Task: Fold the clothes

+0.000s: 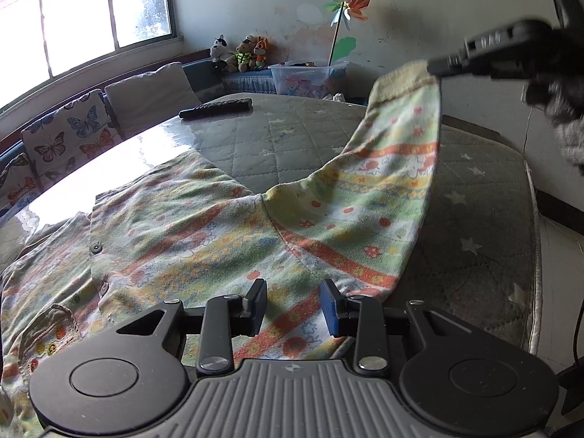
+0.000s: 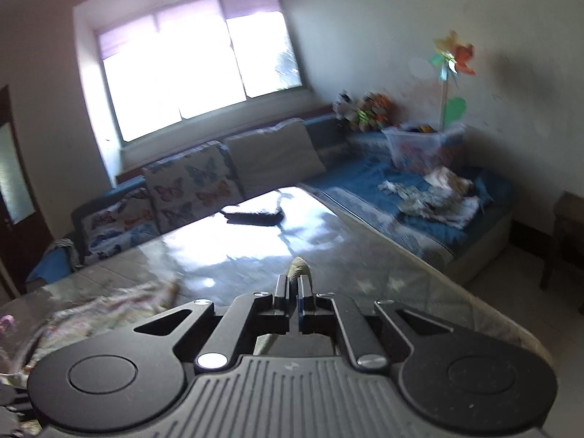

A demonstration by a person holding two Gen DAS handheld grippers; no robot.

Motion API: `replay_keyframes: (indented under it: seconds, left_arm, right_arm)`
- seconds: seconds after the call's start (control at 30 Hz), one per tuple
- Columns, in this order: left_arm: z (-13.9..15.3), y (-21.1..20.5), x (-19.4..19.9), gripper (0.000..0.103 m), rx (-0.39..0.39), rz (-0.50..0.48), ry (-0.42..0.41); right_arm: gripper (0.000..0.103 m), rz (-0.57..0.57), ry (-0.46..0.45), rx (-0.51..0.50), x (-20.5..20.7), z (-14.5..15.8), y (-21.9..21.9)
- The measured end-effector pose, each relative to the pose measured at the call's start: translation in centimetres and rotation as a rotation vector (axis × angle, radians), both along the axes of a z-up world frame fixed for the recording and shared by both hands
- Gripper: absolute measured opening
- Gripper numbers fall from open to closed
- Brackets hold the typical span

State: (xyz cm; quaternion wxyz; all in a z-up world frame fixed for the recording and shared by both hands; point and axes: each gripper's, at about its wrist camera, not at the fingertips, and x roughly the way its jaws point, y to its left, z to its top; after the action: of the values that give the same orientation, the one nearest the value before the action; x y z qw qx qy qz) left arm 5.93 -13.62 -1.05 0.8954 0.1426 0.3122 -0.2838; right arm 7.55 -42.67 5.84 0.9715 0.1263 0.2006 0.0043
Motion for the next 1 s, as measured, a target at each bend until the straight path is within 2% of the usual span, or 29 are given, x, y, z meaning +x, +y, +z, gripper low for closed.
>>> replay_keyframes:
  seconds: [0.13, 0.27, 0.4, 0.57, 0.7, 0.8, 0.93, 1.0]
  left_arm:
    - [0.7, 1.1, -0.6, 0.039, -0.033, 0.017, -0.014]
    - [1.9, 3.6, -1.7, 0.042, -0.076, 0.067, -0.048]
    - [3.4, 7.2, -2.9, 0.044, -0.12, 0.151, -0.088]
    - [3.9, 11.7, -4.6, 0.048, -0.144, 0.272, -0.121]
    - [3.3, 14.7, -5.1, 0.048, -0.149, 0.372, -0.105]
    - [2.8, 16.3, -5.3, 0.048, -0.144, 0.425, -0.091]
    - [2.9, 17.5, -5.4, 0.048, -0.141, 0.467, -0.089]
    - [3.1, 17.7, -5.3, 0.048, -0.14, 0.476, -0.092]
  right_arm:
    - [0.003, 0.123, -0.072, -0.03, 0.2, 3.5, 3.8]
    - [0.003, 0.271, -0.122, -0.064, 0.8, 5.8, 9.1]
    - [0.003, 0.424, -0.138, -0.076, 1.5, 6.4, 14.8]
    - [0.003, 0.59, -0.095, -0.092, 2.8, 4.8, 21.7]
    - [0.003, 0.696, -0.035, -0.118, 3.2, 2.2, 26.4]
    - [0.004, 0.764, 0.025, -0.127, 2.4, 0.7, 27.6]
    - [0.012, 0.853, 0.109, -0.136, 1.2, -1.3, 29.0]
    - [0.018, 0.861, 0.13, -0.146, 0.8, -1.6, 28.1]
